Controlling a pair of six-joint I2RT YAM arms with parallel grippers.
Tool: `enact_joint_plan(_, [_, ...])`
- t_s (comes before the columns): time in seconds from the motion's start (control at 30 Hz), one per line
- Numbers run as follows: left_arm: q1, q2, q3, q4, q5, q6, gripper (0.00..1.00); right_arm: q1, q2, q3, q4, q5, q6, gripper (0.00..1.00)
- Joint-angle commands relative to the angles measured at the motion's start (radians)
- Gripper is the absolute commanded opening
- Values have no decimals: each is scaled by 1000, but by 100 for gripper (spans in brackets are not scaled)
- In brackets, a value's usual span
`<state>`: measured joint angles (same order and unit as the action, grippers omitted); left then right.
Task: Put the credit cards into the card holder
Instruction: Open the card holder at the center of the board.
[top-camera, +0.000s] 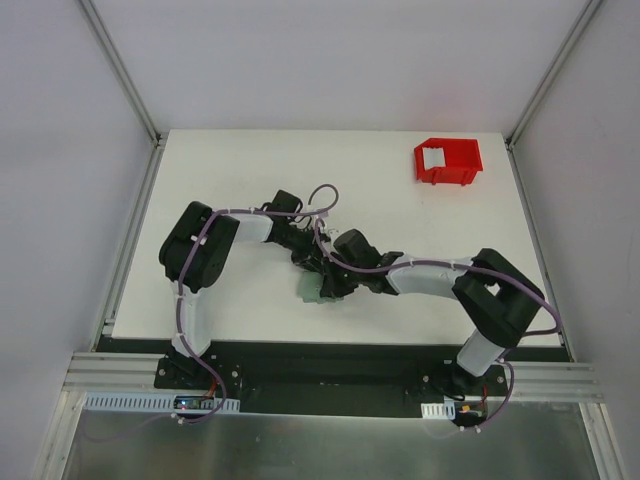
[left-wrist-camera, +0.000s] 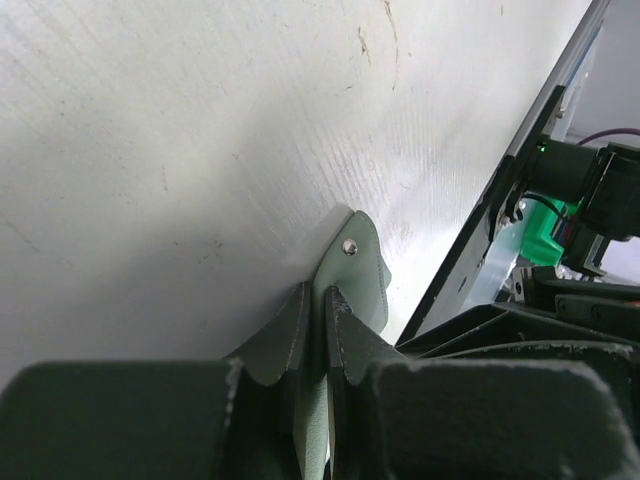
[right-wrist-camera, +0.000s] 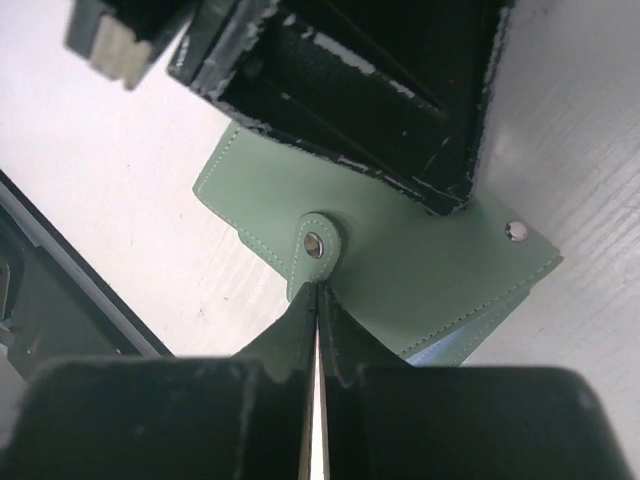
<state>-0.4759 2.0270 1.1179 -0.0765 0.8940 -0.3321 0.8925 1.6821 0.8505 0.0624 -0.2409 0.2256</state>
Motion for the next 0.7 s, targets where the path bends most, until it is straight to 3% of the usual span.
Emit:
enact_joint_plan(0.0, [-24, 16, -47, 49, -161, -44, 0, 72, -7, -62, 200, -80, -52, 1])
enact_joint_plan(0.33, [-7, 21, -46, 55, -190, -68, 0, 114, -93, -156, 355, -199, -91, 0])
enact_joint_plan(0.57, [-3, -16, -76, 55, -185, -50, 0, 112, -119, -205, 294, -193, -89, 2])
enact_joint_plan(0.67, [10, -39, -90, 55, -176, -45, 0, 108, -140, -254, 287, -210, -83, 14])
